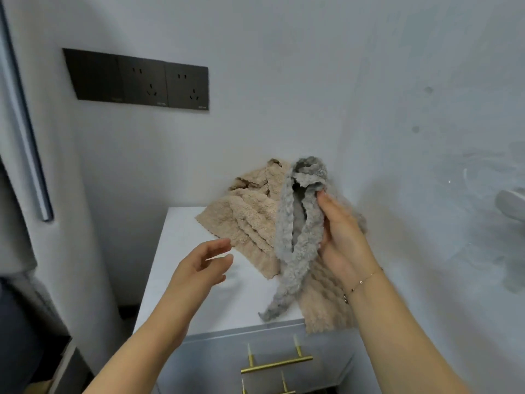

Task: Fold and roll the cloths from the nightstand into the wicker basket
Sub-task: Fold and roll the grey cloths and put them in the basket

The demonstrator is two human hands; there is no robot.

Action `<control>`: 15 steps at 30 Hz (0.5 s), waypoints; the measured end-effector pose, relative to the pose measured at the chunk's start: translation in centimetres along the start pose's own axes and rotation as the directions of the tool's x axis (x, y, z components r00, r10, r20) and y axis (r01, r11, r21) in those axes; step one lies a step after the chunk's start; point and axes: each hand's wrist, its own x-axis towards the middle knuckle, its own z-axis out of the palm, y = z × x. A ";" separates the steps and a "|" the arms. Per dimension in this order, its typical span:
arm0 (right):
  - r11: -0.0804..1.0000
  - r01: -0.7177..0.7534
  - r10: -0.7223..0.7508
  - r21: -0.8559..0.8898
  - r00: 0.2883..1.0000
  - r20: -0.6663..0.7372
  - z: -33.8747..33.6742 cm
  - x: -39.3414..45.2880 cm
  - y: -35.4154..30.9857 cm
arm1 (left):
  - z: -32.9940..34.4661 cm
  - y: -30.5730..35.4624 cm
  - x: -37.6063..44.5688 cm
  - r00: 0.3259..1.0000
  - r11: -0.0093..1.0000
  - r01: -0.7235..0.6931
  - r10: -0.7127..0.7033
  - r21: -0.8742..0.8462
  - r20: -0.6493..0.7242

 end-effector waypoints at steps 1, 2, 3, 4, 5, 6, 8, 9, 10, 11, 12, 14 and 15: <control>0.997 -0.059 0.056 0.058 0.997 0.048 1.1 0.1 0.6 | -0.6 0.2 -0.2 1.000 1.000 -0.007 0.007 0.004 -0.006; 0.986 -0.122 0.111 0.114 0.989 0.094 1.9 0.3 1.2 | -1.0 0.4 -0.4 1.000 1.000 -0.011 0.011 0.004 -0.001; 0.968 -0.187 0.165 0.168 0.976 0.139 2.9 0.4 1.7 | -1.4 0.6 -0.6 1.000 1.000 -0.015 0.015 0.000 0.001; 0.945 -0.244 0.209 0.218 0.963 0.171 3.9 0.5 2.3 | -2.0 0.9 -0.7 1.000 1.000 -0.012 0.012 -0.006 -0.004; 0.923 -0.285 0.239 0.257 0.951 0.198 4.6 0.6 2.9 | -2.4 1.0 -0.8 1.000 1.000 -0.003 0.003 -0.018 -0.011; 0.908 -0.311 0.261 0.282 0.945 0.199 5.0 0.8 3.5 | -2.7 1.1 -0.7 0.999 1.000 0.010 -0.011 -0.029 -0.032; 0.906 -0.338 0.305 0.254 0.939 0.160 5.5 1.1 5.3 | -3.8 0.7 -0.3 0.992 1.000 0.017 -0.020 -0.018 -0.128; 0.930 -0.325 0.311 0.173 0.945 0.100 5.2 1.3 6.0 | -4.1 0.5 0.0 0.984 1.000 0.007 -0.003 0.023 -0.178; 0.950 -0.307 0.307 0.048 0.952 0.008 5.0 1.4 6.9 | -4.8 0.2 0.3 0.975 0.996 0.004 0.017 0.094 -0.223; 0.953 -0.288 0.281 -0.090 0.956 -0.088 4.7 1.3 7.5 | -5.2 -0.2 0.5 0.969 0.982 0.008 0.039 0.190 -0.243; 0.937 -0.265 0.232 -0.229 0.959 -0.160 4.3 1.1 7.8 | -5.6 -0.6 0.7 0.970 0.953 0.021 0.053 0.301 -0.236; 0.856 -0.167 0.095 -0.489 0.981 -0.169 3.5 0.5 7.9 | -5.7 -1.2 0.9 0.984 0.878 0.055 0.033 0.475 -0.175; 0.789 -0.091 0.021 -0.607 0.992 -0.121 3.1 0.3 7.8 | -5.4 -1.4 1.0 0.990 0.858 0.066 0.007 0.510 -0.140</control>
